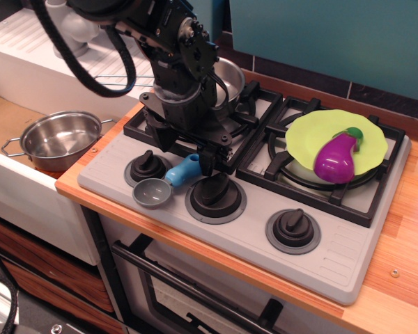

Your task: Put eggplant on plate and spoon in pot or pan on stove

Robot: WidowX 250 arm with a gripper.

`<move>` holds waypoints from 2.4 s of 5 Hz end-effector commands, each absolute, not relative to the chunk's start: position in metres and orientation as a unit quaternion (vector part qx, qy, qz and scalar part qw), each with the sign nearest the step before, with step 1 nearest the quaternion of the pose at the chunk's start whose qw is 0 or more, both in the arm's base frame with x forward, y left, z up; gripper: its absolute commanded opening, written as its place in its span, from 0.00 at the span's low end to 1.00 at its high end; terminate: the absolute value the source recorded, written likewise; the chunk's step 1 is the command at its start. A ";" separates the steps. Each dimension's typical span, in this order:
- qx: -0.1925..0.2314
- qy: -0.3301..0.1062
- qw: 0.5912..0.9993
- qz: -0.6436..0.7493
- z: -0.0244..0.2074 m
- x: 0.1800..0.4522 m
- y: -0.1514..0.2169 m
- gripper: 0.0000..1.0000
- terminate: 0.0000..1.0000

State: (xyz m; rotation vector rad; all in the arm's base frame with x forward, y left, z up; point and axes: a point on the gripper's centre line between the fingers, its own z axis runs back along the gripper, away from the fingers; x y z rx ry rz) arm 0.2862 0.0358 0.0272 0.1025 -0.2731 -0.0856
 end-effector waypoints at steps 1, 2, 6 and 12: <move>0.058 -0.136 0.988 -0.039 0.031 0.289 0.031 1.00 0.00; 0.062 -0.134 0.988 -0.036 0.031 0.289 0.032 1.00 0.00; 0.052 -0.123 0.991 -0.018 0.030 0.289 0.033 0.00 0.00; 0.067 -0.059 0.995 -0.050 0.152 0.361 0.045 0.00 0.00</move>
